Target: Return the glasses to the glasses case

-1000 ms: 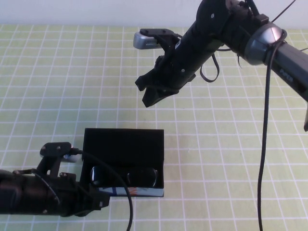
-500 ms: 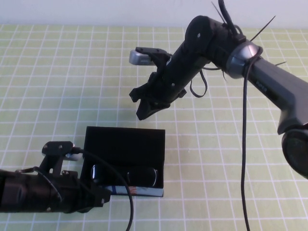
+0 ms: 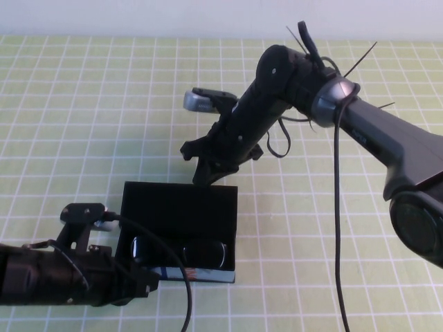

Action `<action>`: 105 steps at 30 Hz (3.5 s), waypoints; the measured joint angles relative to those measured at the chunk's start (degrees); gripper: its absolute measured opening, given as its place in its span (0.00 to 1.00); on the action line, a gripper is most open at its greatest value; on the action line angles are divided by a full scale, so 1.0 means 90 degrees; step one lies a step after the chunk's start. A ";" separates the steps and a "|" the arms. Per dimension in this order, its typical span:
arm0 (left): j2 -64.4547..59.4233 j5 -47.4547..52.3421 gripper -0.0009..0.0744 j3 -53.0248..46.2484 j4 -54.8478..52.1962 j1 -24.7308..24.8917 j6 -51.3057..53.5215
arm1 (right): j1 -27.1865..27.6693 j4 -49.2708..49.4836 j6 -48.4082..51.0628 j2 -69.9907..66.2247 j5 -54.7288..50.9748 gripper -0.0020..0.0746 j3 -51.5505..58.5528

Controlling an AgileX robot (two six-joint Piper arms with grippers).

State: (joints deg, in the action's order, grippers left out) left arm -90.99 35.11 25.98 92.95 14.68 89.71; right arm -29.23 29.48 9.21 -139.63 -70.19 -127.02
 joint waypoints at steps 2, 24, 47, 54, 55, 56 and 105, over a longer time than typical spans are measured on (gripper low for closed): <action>0.0000 0.0000 0.01 0.0000 0.0000 0.0000 0.0000 | -0.0057 0.0009 0.0018 0.0056 0.0000 0.01 0.0163; 0.0095 -0.0394 0.01 0.0000 0.0000 0.0000 0.0020 | -0.0754 -0.0036 0.0380 0.1745 0.0008 0.01 0.2225; 0.5172 -0.0497 0.01 0.0000 -0.4329 0.0000 -0.4664 | -0.1023 -0.0260 0.0431 0.2033 0.0057 0.01 0.3314; 0.6801 -0.1117 0.01 -0.0113 -0.4433 0.0000 -0.4664 | -0.1023 -0.0276 0.0542 0.2135 0.0057 0.01 0.3314; 0.7038 -0.1289 0.01 -0.0195 -0.4433 0.0000 -0.4664 | -0.1023 -0.0286 0.0542 0.2219 0.0057 0.01 0.3314; 0.7238 -0.1437 0.01 -0.0269 -0.4433 0.0000 -0.4664 | -0.1023 -0.0301 0.0542 0.2344 0.0057 0.01 0.3317; 1.0179 -0.3336 0.01 -0.3057 -0.4550 0.0000 -0.4627 | -0.1023 -0.1660 -0.0594 1.2908 0.5011 0.01 1.1672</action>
State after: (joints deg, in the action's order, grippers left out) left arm 0.62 5.09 -1.54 52.00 14.68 48.07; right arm -38.44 14.54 3.86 -23.46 -25.09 -21.97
